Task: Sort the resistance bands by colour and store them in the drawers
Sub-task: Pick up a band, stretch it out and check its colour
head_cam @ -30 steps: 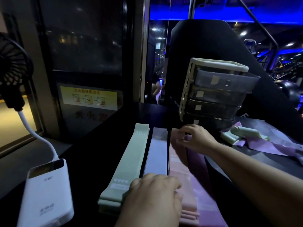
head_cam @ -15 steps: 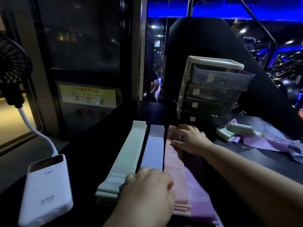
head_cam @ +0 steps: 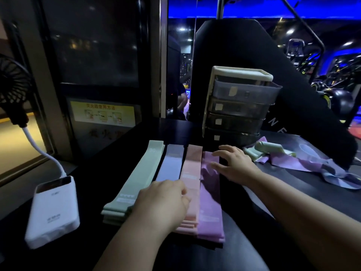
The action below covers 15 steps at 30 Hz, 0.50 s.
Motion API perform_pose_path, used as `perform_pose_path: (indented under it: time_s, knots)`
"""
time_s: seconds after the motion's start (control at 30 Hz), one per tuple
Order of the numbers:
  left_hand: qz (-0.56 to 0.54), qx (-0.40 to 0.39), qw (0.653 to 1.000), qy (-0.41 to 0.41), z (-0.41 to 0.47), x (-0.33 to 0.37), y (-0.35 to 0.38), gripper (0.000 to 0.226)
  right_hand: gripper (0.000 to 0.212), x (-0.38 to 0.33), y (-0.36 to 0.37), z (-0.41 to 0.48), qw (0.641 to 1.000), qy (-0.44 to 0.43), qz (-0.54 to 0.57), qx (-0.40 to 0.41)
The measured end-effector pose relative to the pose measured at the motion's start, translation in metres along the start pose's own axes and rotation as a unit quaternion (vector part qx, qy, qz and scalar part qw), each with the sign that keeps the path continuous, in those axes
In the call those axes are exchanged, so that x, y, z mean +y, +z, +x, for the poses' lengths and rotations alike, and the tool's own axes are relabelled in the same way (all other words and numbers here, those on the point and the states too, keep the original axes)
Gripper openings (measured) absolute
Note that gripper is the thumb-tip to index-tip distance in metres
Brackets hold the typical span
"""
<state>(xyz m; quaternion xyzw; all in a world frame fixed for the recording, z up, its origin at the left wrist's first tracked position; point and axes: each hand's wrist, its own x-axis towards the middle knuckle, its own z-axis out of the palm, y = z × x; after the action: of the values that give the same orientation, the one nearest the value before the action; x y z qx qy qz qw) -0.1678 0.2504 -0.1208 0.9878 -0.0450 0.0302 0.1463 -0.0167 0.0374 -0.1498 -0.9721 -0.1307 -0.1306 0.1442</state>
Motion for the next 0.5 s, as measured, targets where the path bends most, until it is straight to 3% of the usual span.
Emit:
perform_pose_path:
  time_s: [0.2,0.37,0.5]
  knots:
    - [0.076,0.042,0.996,-0.027,0.006,0.028,-0.014,0.030,0.045,0.037,-0.019,-0.029,1.000,0.020,-0.006,0.003]
    - [0.032,0.053,0.998,0.012,0.016,0.075,-0.006,0.029,0.046,0.083,-0.038,-0.050,0.998,0.063,-0.010,-0.018]
    - [0.002,0.013,0.999,0.048,0.047,0.124,0.028,0.027,0.048,0.122,-0.057,-0.068,0.995,0.097,-0.020,-0.020]
